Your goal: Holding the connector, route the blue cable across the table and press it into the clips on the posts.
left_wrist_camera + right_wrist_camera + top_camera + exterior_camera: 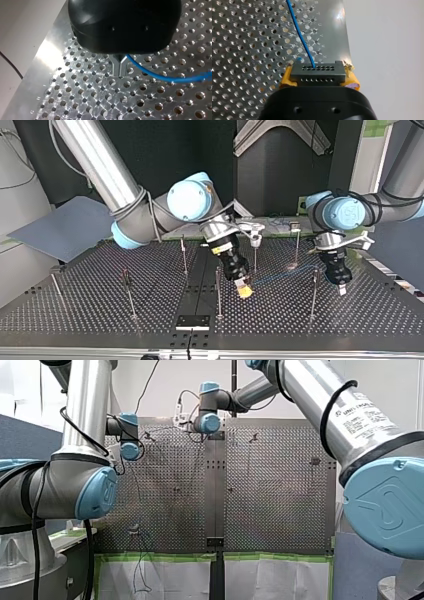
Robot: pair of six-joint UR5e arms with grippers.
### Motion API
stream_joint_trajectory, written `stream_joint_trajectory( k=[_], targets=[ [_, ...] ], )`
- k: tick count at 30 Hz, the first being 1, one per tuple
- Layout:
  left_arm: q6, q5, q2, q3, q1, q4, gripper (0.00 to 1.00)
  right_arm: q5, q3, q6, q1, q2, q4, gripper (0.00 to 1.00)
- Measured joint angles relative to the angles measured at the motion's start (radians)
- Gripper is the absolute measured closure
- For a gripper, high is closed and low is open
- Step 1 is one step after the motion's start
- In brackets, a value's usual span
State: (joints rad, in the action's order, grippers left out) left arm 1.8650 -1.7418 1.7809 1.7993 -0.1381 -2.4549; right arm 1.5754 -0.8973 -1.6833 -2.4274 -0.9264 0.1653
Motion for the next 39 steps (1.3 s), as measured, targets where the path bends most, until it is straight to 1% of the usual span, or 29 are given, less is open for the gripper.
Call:
stream_joint_trajectory(
  k=[6, 12, 17, 20, 22, 25, 27, 30, 35, 39],
  targets=[
    [0.014, 0.014, 0.0, 0.0, -0.003, 0.002, 1.0, 0.014, 0.006, 0.002, 0.024, 0.0, -0.02, 1.0],
    [0.022, 0.024, 0.001, -0.001, -0.008, 0.006, 1.0, 0.017, 0.01, 0.003, 0.043, -0.002, -0.025, 1.0],
    [0.027, 0.026, 0.001, -0.001, -0.012, 0.009, 1.0, 0.017, 0.02, 0.009, 0.048, 0.001, -0.029, 1.0],
    [0.03, 0.025, 0.001, -0.001, -0.014, 0.011, 1.0, 0.018, 0.033, 0.018, 0.051, 0.002, -0.039, 1.0],
    [0.031, 0.023, 0.0, 0.0, -0.015, 0.011, 1.0, 0.017, 0.045, 0.027, 0.051, 0.001, -0.048, 1.0],
    [0.031, 0.02, 0.0, 0.0, -0.016, 0.011, 1.0, 0.017, 0.063, 0.047, 0.048, 0.0, -0.066, 1.0],
    [0.031, 0.019, 0.0, 0.0, -0.018, 0.01, 1.0, 0.017, 0.076, 0.065, 0.043, 0.0, -0.076, 1.0],
    [0.032, 0.018, 0.0, 0.0, -0.021, 0.009, 1.0, 0.017, 0.09, 0.079, 0.032, 0.0, -0.083, 1.0],
    [0.038, 0.016, 0.0, 0.003, -0.024, 0.001, 1.0, 0.02, 0.098, 0.085, 0.012, 0.001, -0.095, 1.0],
    [0.065, 0.0, 0.0, 0.01, -0.028, -0.024, 1.0, 0.042, 0.097, 0.087, -0.006, 0.004, -0.113, 1.0]
  ],
)
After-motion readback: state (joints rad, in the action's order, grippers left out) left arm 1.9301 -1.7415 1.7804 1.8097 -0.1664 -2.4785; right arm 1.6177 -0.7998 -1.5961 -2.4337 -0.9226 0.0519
